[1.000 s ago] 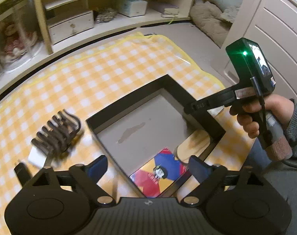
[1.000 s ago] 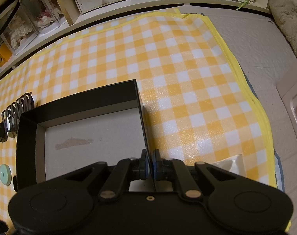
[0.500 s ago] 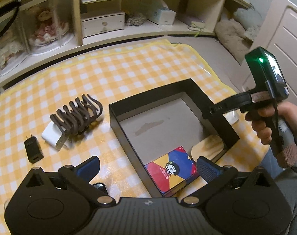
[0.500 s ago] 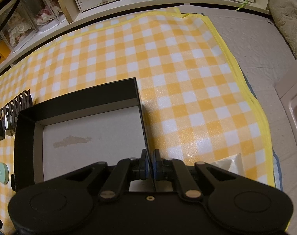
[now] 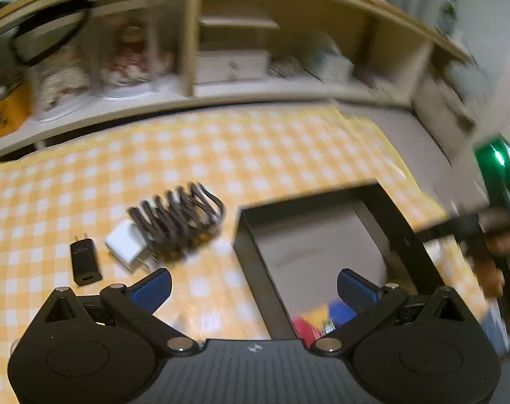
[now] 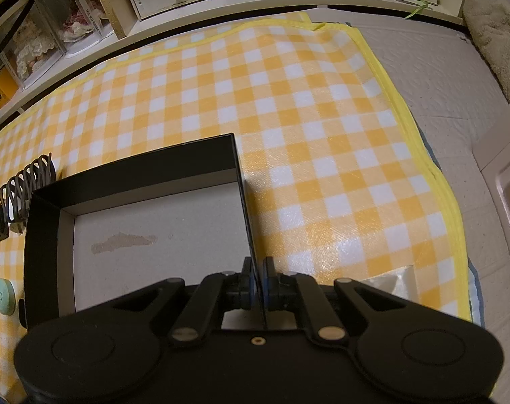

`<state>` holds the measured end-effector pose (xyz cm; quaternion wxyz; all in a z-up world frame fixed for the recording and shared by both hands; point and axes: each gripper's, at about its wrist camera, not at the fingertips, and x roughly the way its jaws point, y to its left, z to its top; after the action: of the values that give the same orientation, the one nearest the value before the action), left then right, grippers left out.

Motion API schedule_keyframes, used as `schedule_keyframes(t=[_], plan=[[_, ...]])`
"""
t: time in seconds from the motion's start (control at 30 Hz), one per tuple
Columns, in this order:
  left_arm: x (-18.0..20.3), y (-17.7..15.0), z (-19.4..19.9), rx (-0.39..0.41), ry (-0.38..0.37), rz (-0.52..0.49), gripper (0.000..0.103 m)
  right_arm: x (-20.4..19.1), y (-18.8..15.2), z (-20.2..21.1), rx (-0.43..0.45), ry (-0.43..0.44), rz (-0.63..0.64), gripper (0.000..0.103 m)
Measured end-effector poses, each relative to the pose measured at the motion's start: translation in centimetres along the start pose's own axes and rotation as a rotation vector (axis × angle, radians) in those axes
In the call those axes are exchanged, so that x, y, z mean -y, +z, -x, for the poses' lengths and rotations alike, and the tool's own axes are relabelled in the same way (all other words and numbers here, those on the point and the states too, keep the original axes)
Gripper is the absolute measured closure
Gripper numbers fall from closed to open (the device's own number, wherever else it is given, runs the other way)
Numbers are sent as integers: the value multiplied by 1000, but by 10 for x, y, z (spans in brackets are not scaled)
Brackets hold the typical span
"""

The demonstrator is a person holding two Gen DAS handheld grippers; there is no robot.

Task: Organize rigid objects
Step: 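Move the left tool to the dark coiled cable and grasp it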

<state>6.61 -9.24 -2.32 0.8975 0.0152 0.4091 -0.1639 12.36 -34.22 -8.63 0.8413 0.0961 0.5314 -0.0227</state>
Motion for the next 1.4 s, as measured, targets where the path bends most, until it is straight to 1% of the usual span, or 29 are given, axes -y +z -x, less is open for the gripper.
schedule_keyframes(t=[0.03, 0.07, 0.2, 0.3, 0.37, 0.5, 0.7, 0.83, 0.9, 0.97, 1.1, 1.17, 1.27, 1.37, 1.4], plan=[[-6, -1, -2, 28, 9, 38, 0, 0, 0, 0, 0, 0, 0, 98], [-10, -2, -5, 38, 22, 68, 0, 0, 0, 0, 1, -1, 2, 98], [-28, 3, -21, 24, 69, 162, 0, 0, 0, 0, 1, 0, 1, 98], [-38, 10, -31, 24, 94, 203, 0, -1, 0, 0, 1, -1, 2, 98], [-42, 17, -41, 20, 131, 210, 0, 0, 0, 0, 1, -2, 2, 98], [-50, 34, -59, -8, 167, 221, 0, 0, 0, 1, 1, -2, 2, 98], [-53, 61, -85, -67, 202, 299, 0, -1, 0, -1, 0, -2, 4, 98], [-51, 73, -103, -114, 233, 372, 0, -1, -1, -2, 0, 1, 3, 97], [-51, 77, -112, -137, 256, 400, 0, -2, 0, -3, -1, 5, 1, 97], [-51, 79, -119, -160, 298, 421, 0, -1, 0, -4, -1, 7, 0, 97], [-52, 75, -128, -216, 379, 447, 0, 1, 1, -5, -2, 10, 1, 97], [-49, 72, -129, -220, 408, 434, 0, 2, 2, -5, -2, 10, 2, 97], [-46, 70, -126, -201, 393, 419, 1, 3, 1, -5, -1, 11, 2, 97], [-45, 70, -120, -165, 387, 413, 10, 3, 1, -5, -2, 10, 2, 97], [-45, 71, -120, -162, 379, 407, 11, 2, 1, -5, -2, 10, 2, 97]])
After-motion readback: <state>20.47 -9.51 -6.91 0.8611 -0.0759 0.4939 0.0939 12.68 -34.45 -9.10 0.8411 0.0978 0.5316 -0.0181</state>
